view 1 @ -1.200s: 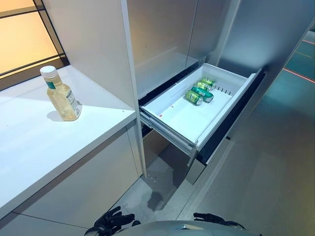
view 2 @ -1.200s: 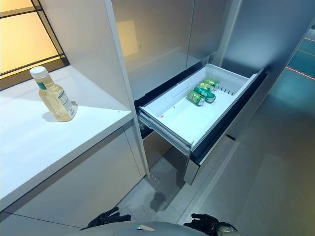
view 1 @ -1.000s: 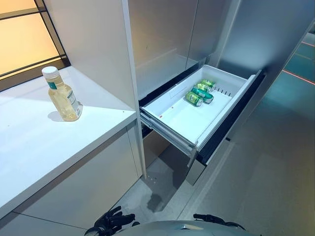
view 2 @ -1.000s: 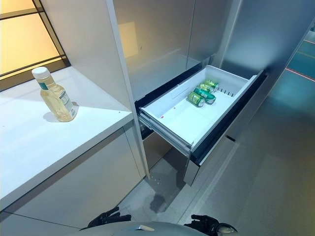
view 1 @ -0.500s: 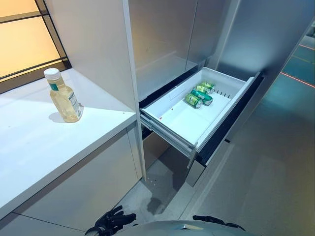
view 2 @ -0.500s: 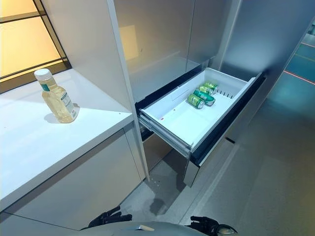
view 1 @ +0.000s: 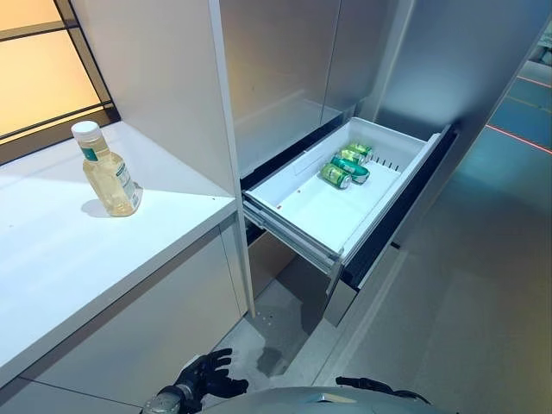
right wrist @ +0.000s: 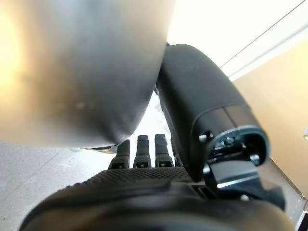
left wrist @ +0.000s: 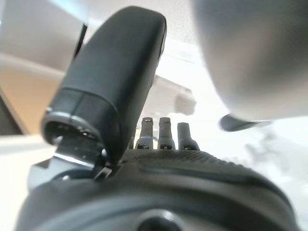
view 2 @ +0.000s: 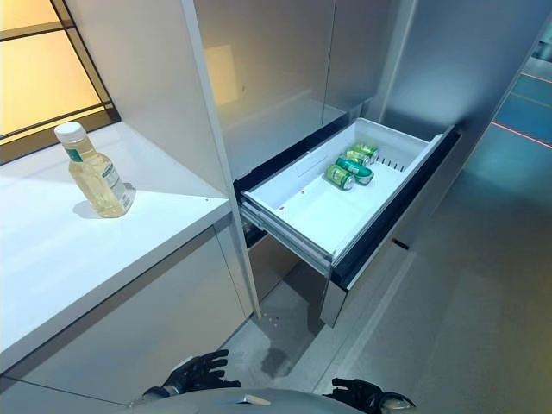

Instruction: Put drinks into fridge and close the fridge

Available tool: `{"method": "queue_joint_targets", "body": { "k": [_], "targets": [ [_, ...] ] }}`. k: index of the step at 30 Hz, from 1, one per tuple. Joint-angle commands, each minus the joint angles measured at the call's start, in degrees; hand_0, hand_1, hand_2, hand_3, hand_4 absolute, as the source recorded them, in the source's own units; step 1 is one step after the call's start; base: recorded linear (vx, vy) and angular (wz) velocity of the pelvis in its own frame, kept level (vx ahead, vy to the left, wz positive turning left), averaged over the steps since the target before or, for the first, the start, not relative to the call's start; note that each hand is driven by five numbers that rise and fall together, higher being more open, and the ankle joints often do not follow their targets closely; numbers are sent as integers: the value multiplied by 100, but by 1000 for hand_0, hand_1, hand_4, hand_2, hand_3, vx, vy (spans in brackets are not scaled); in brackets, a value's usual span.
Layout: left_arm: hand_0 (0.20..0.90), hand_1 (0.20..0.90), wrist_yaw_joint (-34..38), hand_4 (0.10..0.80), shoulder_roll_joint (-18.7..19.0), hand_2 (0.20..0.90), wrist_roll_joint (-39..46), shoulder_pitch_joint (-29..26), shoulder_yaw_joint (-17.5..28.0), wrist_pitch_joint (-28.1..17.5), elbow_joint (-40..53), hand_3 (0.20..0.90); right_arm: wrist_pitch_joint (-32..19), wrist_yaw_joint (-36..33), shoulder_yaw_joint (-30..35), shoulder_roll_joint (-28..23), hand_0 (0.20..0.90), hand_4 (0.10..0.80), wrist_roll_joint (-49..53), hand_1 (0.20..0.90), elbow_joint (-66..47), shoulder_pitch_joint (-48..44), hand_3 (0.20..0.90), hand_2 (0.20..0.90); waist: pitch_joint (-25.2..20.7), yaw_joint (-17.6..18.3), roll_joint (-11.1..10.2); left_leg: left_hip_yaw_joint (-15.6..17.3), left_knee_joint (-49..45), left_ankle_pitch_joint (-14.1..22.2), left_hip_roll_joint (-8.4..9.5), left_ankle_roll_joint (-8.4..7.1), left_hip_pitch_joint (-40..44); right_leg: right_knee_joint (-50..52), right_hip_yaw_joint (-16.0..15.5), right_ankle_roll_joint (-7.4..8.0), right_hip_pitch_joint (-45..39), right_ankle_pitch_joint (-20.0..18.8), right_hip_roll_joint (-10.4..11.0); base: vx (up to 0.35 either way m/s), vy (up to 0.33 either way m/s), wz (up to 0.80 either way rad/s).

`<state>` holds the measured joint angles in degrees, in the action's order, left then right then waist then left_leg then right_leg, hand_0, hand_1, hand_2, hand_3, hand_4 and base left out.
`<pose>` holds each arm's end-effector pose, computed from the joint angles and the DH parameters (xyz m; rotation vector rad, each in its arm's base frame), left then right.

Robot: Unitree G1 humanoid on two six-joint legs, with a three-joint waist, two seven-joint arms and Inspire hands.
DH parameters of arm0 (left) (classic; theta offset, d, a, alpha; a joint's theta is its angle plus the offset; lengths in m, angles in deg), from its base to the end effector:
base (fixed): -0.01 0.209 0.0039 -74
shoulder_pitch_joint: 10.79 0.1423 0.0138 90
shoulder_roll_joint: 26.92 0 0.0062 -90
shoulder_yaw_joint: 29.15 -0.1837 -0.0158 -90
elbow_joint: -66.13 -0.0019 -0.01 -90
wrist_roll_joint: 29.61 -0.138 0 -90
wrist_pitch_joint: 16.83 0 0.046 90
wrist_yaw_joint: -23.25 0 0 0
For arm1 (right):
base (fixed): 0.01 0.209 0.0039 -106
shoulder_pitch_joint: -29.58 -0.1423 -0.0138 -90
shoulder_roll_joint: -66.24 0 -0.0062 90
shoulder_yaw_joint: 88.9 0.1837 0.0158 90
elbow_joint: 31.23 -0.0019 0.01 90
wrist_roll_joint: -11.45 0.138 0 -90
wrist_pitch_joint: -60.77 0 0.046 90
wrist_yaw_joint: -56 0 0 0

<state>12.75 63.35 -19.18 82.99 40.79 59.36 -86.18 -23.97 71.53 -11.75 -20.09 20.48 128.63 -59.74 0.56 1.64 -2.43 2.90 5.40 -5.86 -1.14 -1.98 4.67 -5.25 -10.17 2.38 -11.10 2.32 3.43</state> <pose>0.0766 0.2149 -0.1087 0.1697 0.9697 -0.2498 0.0639 -0.2108 -0.1201 -0.0036 1.3484 0.1856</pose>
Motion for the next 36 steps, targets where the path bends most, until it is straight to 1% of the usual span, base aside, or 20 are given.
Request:
{"method": "queue_joint_targets", "body": {
  "k": [1,4,6,7,9,10,11,12,13,16,19,20,22,24,26,28,30,33,36],
  "targets": [
    [900,900,350,800,-140,900,-962,-805,-451,-818,504,900,84,225,-541,-252,900,800,-208,900,102,-115,900,900,195,-8,179,247,-40,958,218,207,335,248,119,215,443,-11,-224,-27,26,-5],
    [900,900,581,800,-3,900,-1322,-961,-778,-940,945,900,68,257,-617,-303,900,800,-239,900,70,-143,900,900,216,34,203,268,-40,963,212,200,334,255,141,232,457,-9,-227,-28,24,-9],
    [900,900,900,800,91,900,-1748,-1053,-938,-976,1214,900,67,291,-640,-345,900,800,-265,900,43,-155,900,900,223,56,216,284,-40,972,209,199,338,253,143,245,456,-7,-223,-15,19,-5],
    [900,900,902,800,91,900,-1750,-1052,-939,-975,1215,900,67,291,-639,-345,900,800,-265,900,43,-155,900,900,223,55,216,284,-40,972,209,199,339,253,143,245,456,-7,-223,0,0,0],
    [900,900,1013,800,210,900,-1761,-1197,-1123,-1058,1558,900,76,282,-703,-352,900,800,-263,900,5,-157,900,900,218,83,228,281,-40,973,212,200,337,253,147,257,462,-9,-219,-10,15,-5],
    [900,900,1053,800,236,900,-1807,-1247,-1160,-1009,1707,900,79,271,-704,-347,900,800,-270,900,-5,-153,900,900,216,86,231,278,-40,977,214,204,336,251,141,262,462,-10,-216,-18,13,-5],
    [900,900,952,800,301,900,-1695,-1317,-1282,-1171,1902,900,31,280,-667,-336,900,800,-288,900,15,-147,900,900,213,89,227,290,-40,970,216,210,319,247,137,271,475,-23,-211,-26,4,-3],
    [900,900,953,800,308,900,-1589,-1317,-1348,-1358,1905,900,7,280,-645,-323,900,800,-292,900,25,-143,900,900,212,82,217,301,-40,964,218,213,308,246,139,272,485,-29,-212,-45,-2,-3],
    [900,900,912,800,393,900,-1485,-1232,-1333,-1502,2124,900,-22,257,-652,-333,900,800,-231,900,13,-137,900,900,235,52,221,283,-40,973,221,211,294,234,133,268,486,-18,-214,-53,-3,-2],
    [900,900,733,800,769,900,-1263,-984,-1273,-1674,2936,900,43,206,-560,-388,900,800,-199,900,-159,-97,900,900,321,-2,251,247,-40,969,237,217,275,230,89,256,485,-13,-205,-66,23,-1],
    [900,900,337,800,1152,900,-919,-881,-1073,-1491,3933,900,129,162,-483,-442,900,800,-176,900,-345,-47,900,900,388,-55,287,207,-40,947,257,238,260,232,55,243,479,-10,-190,-50,36,1],
    [900,900,277,800,1193,900,-879,-866,-1040,-1473,4043,900,131,156,-471,-445,900,800,-171,900,-360,-41,900,900,393,-62,291,200,-40,945,260,241,257,229,50,240,477,-10,-189,-30,33,3],
    [900,900,-50,800,1422,900,-547,-861,-852,-1187,4839,900,171,98,-423,-445,900,800,-151,900,-447,-3,900,900,402,-103,323,156,-40,934,275,257,239,223,28,238,472,-11,-182,-20,27,4],
    [900,900,-248,800,1558,900,-319,-849,-719,-1020,5315,900,175,63,-389,-432,900,800,-143,900,-474,38,900,900,392,-129,333,123,-40,930,284,267,228,207,3,239,461,-15,-178,-8,12,7],
    [900,900,-463,800,1668,900,26,-832,-580,-887,5807,900,160,13,-395,-407,900,800,-92,900,-481,80,900,900,382,-160,336,100,-40,928,288,269,219,188,-24,242,448,-20,-168,-6,1,9],
    [900,900,-632,800,1714,900,317,-823,-461,-894,6057,900,145,-13,-389,-387,900,800,-69,900,-482,105,900,900,371,-179,328,84,-40,930,294,274,207,163,-42,242,437,-29,-159,-3,-1,3],
    [900,900,-978,800,1778,900,881,-823,-284,-710,6604,900,119,-57,-389,-364,900,800,-2,900,-481,142,900,900,359,-220,324,45,-40,928,301,279,190,155,-68,239,439,-40,-152,0,0,0],
    [900,900,-1278,800,1774,900,1492,-827,-146,-685,7038,900,97,-73,-397,-347,900,800,73,900,-479,156,900,900,349,-249,314,4,-40,930,310,283,176,142,-78,234,438,-51,-147,-4,-9,2],
    [900,900,-1411,800,1754,900,2069,-857,8,-662,7341,900,96,-102,-421,-337,900,800,127,900,-496,177,900,900,339,-268,302,-21,-40,930,319,286,165,127,-78,227,436,-61,-143,-2,-10,4]
  ]
}}
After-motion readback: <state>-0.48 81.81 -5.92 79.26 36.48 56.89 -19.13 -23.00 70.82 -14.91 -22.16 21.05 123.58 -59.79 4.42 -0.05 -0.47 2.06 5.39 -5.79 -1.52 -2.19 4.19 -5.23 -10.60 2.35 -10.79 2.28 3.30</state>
